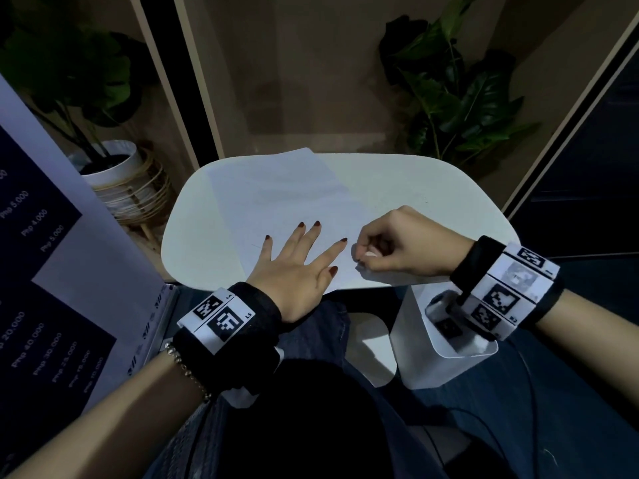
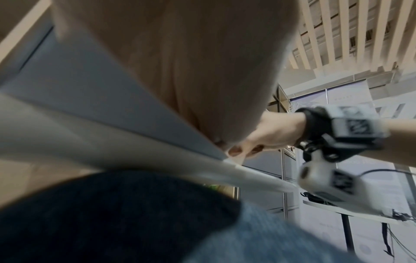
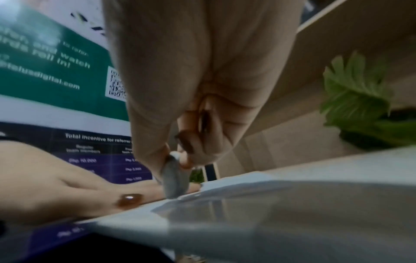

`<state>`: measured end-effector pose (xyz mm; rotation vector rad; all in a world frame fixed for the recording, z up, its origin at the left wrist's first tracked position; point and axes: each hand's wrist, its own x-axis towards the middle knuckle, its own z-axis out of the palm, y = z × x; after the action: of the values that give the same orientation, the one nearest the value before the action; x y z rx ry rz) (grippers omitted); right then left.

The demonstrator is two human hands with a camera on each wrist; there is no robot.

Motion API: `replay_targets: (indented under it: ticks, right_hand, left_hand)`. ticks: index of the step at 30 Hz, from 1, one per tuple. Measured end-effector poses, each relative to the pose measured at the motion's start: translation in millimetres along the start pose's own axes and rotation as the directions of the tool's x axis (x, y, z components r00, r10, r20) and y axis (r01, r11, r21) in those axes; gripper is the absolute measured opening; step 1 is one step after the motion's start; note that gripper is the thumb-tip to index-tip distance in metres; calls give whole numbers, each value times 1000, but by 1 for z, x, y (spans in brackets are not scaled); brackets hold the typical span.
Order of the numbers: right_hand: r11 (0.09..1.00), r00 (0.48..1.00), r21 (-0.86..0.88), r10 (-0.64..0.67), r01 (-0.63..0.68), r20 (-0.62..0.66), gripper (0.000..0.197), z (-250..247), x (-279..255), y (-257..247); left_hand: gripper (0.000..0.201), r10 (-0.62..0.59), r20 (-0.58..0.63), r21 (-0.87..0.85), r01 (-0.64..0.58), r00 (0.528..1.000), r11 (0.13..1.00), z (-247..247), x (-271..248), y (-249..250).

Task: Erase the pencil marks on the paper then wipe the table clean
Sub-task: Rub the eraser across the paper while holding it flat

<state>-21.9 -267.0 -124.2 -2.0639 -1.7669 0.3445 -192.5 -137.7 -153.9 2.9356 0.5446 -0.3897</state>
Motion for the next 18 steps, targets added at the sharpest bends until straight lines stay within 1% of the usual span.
replay_targets:
  ticks: [2,3,6,7,8,9,10,11,12,13,14,15,16,17,18]
  right_hand:
    - [998,998,14,60,-61,21,3,-2,0,7]
    - [995,995,-6,100,-100,12,3,-6,-1,14]
    - [967,978,-156,190,-201,-82,9,-23,-6,33]
    - [960,969,-165,208,-228,-132,11,-27,-8,38]
    - [962,954,-109,228,-252,-193,13,-31,-9,41]
    - [965,930,26,260,-262,-261,14,-33,-11,40]
    - [946,896,215,303,-242,-325,16,-33,-12,37]
    - [882,863,429,361,-194,-354,18,-34,-12,31]
    - [754,847,641,428,-143,-315,21,-32,-12,20]
    - [561,856,819,476,-120,-201,26,-28,-12,7]
    - [349,873,926,485,-142,-49,31,-22,-12,-5]
    - [179,884,964,457,-198,97,35,-13,-13,-14]
    - [79,885,961,415,-266,210,35,-3,-15,-23]
    - [39,875,946,395,-321,281,31,7,-16,-25]
    - [22,858,940,416,-340,301,27,16,-15,-27]
  left_hand:
    - [51,3,5,1,-3,1000,1000,0,1,0]
    - [51,6,7,-1,-6,1000,1000,0,0,0]
    - [52,8,17,-8,-8,1000,1000,0,0,-2]
    - [52,9,22,-8,-9,1000,1000,0,0,-2]
    - [52,12,26,-6,-11,1000,1000,-1,0,-2]
    - [52,12,30,-5,-12,999,1000,-1,0,-2]
    - [53,11,34,-7,-11,999,1000,-1,0,-2]
    - [53,10,38,-10,-10,999,1000,-1,-1,-2]
    - [53,10,43,-10,-10,999,1000,-2,-1,-1]
    - [53,12,48,-10,-11,999,1000,-2,-2,-1]
    - [54,12,52,-9,-12,999,1000,-3,-2,-1]
    - [55,11,54,-7,-11,998,1000,-3,-3,-1]
    - [56,8,57,-2,-8,998,1000,-4,-3,-1]
    - [58,4,59,6,-4,998,1000,-5,-4,-1]
    - [59,0,61,13,-1,998,1000,-5,-4,-2]
